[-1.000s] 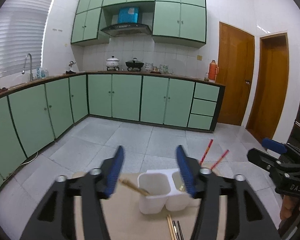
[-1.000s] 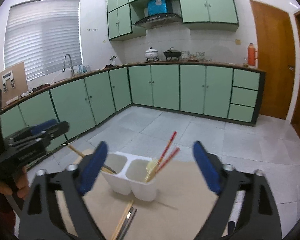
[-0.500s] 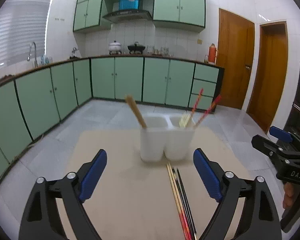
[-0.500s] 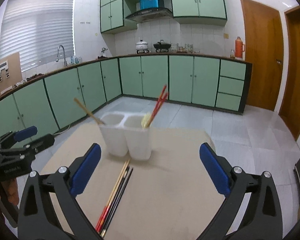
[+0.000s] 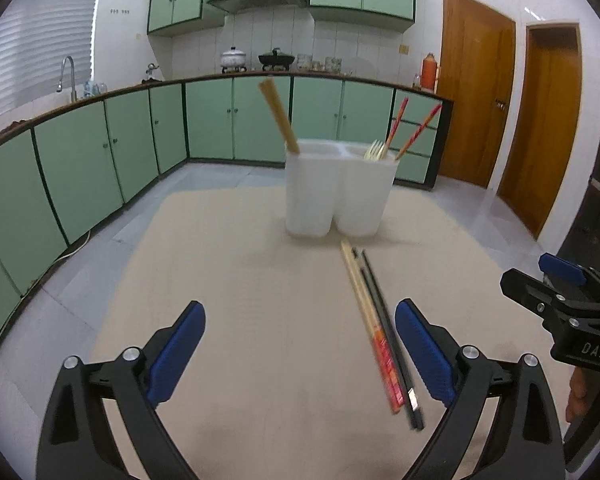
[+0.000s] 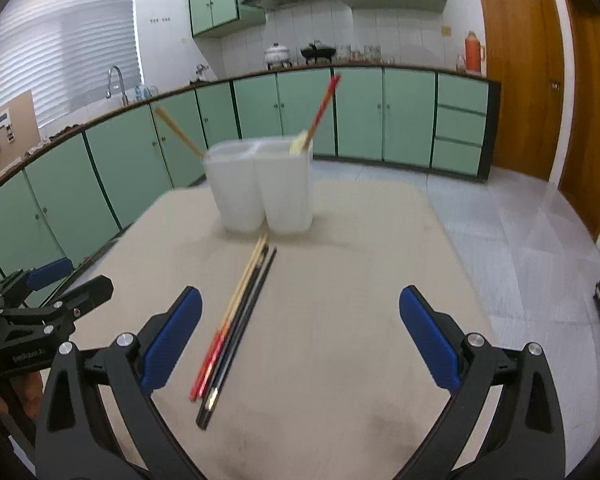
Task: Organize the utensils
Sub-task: 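Withdraw both tools back over the remaining chopsticks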
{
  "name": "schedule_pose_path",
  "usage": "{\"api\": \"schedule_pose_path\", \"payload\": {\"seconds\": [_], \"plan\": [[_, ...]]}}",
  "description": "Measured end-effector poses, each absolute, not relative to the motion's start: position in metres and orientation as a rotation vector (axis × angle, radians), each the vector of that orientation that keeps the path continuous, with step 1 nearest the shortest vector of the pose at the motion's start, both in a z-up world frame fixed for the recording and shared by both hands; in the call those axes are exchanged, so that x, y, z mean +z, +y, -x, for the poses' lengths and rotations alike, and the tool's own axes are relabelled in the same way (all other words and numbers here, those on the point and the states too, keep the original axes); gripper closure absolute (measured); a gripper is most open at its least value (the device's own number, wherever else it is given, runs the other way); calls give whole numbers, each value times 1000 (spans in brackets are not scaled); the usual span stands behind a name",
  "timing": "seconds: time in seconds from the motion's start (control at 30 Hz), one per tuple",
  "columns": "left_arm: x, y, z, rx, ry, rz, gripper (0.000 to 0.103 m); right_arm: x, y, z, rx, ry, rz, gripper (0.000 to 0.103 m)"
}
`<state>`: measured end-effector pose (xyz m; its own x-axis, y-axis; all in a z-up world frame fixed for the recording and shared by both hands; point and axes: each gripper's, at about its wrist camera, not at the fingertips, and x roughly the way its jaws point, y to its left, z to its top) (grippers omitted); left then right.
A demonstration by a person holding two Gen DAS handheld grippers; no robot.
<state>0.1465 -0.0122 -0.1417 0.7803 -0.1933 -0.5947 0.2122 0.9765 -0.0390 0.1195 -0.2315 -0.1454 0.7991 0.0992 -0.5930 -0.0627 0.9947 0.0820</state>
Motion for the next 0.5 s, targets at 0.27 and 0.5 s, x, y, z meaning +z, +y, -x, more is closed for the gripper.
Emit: {"api": "schedule_pose_path", "payload": {"seconds": [0.27, 0.5], "plan": [[-170, -10, -138, -217, 715, -64, 9, -175, -219, -111, 107, 719, -61, 7], [-182, -4, -131, -209, 751, -76, 9, -199, -199, -94, 136, 757, -5, 7]]}}
